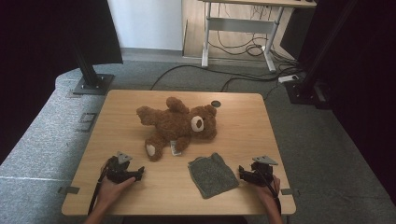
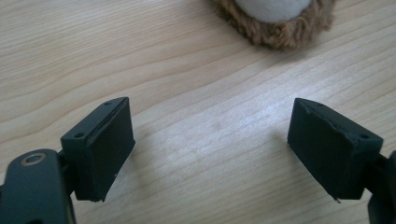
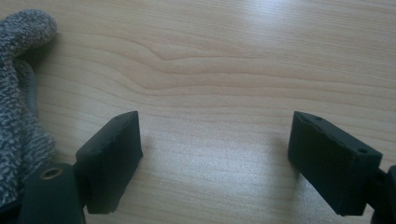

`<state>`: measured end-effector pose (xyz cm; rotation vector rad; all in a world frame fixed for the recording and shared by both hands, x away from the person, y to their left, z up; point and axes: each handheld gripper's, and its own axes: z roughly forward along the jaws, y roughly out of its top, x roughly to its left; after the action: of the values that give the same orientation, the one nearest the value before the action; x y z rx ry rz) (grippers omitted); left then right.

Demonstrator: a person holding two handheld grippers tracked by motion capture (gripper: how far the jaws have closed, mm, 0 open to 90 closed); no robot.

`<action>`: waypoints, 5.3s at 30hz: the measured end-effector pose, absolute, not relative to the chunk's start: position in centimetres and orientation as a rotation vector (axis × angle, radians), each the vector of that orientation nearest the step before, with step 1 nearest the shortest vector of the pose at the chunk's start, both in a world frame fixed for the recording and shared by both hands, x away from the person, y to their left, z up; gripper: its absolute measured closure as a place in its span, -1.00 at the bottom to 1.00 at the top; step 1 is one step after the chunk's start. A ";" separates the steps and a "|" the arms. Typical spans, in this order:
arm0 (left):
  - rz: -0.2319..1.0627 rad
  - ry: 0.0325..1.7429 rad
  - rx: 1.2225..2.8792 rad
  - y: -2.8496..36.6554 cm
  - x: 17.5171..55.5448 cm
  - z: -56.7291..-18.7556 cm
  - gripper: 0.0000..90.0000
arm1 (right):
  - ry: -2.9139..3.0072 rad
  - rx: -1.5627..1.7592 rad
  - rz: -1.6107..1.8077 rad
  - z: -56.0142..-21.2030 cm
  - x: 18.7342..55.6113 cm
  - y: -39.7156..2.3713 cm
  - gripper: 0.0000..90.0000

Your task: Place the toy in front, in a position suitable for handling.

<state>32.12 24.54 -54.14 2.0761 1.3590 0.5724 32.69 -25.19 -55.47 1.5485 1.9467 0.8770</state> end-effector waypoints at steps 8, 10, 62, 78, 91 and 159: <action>0.556 1.322 2.067 24.2 32.0 -53.8 -0.67 | 1.939 1.564 0.874 -55.5 33.0 -25.2 -0.63; 0.551 1.317 2.056 24.3 31.8 -53.6 -0.67 | 1.935 1.571 0.869 -55.4 33.0 -25.1 -0.63; 0.424 1.273 2.003 20.9 38.7 -52.4 -0.61 | 2.185 1.261 1.292 -49.3 39.5 -12.3 -0.12; 0.404 1.251 1.996 20.8 39.6 -52.7 -0.46 | 2.289 1.238 1.333 -52.6 42.2 -5.5 -0.16; 0.368 1.240 1.997 21.2 39.7 -52.7 -0.05 | 2.356 1.210 1.233 -53.0 42.6 -4.4 0.65; 0.366 1.134 1.960 22.8 35.1 -50.8 -0.37 | 2.151 1.249 1.318 -51.4 31.3 -16.5 -0.36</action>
<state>35.05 22.82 -50.83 1.9601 1.1338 0.3656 31.30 -16.53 -51.42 1.2491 2.1510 1.3181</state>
